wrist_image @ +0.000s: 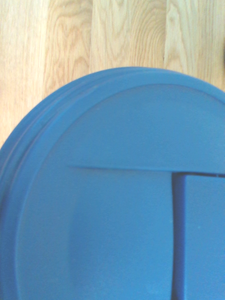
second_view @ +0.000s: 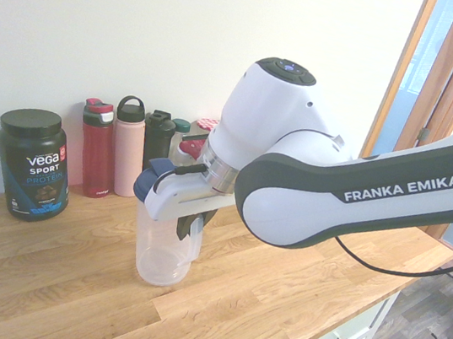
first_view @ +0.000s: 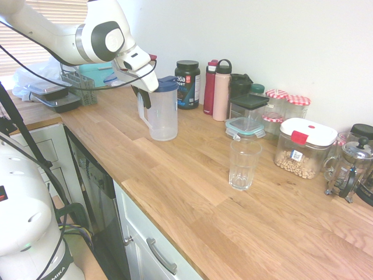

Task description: Pour me some water

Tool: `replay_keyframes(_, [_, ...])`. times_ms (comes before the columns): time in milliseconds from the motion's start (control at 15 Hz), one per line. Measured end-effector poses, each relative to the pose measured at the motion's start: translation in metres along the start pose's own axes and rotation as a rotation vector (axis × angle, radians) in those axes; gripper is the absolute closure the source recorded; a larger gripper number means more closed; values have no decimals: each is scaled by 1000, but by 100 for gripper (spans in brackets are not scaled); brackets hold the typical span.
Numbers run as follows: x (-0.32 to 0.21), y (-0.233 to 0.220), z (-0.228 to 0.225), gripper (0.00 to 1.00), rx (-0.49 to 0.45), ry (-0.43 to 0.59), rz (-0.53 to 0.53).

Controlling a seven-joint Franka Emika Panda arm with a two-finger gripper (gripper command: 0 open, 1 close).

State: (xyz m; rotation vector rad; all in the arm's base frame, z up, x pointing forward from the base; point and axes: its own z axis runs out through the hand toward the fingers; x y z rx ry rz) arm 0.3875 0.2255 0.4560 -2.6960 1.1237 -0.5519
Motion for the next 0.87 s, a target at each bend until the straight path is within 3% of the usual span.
replay_keyframes(467, [-1,3,-3,0,4,-6,-22])
replay_keyframes(867, [-13,35,-41,0,-156,-67,-141])
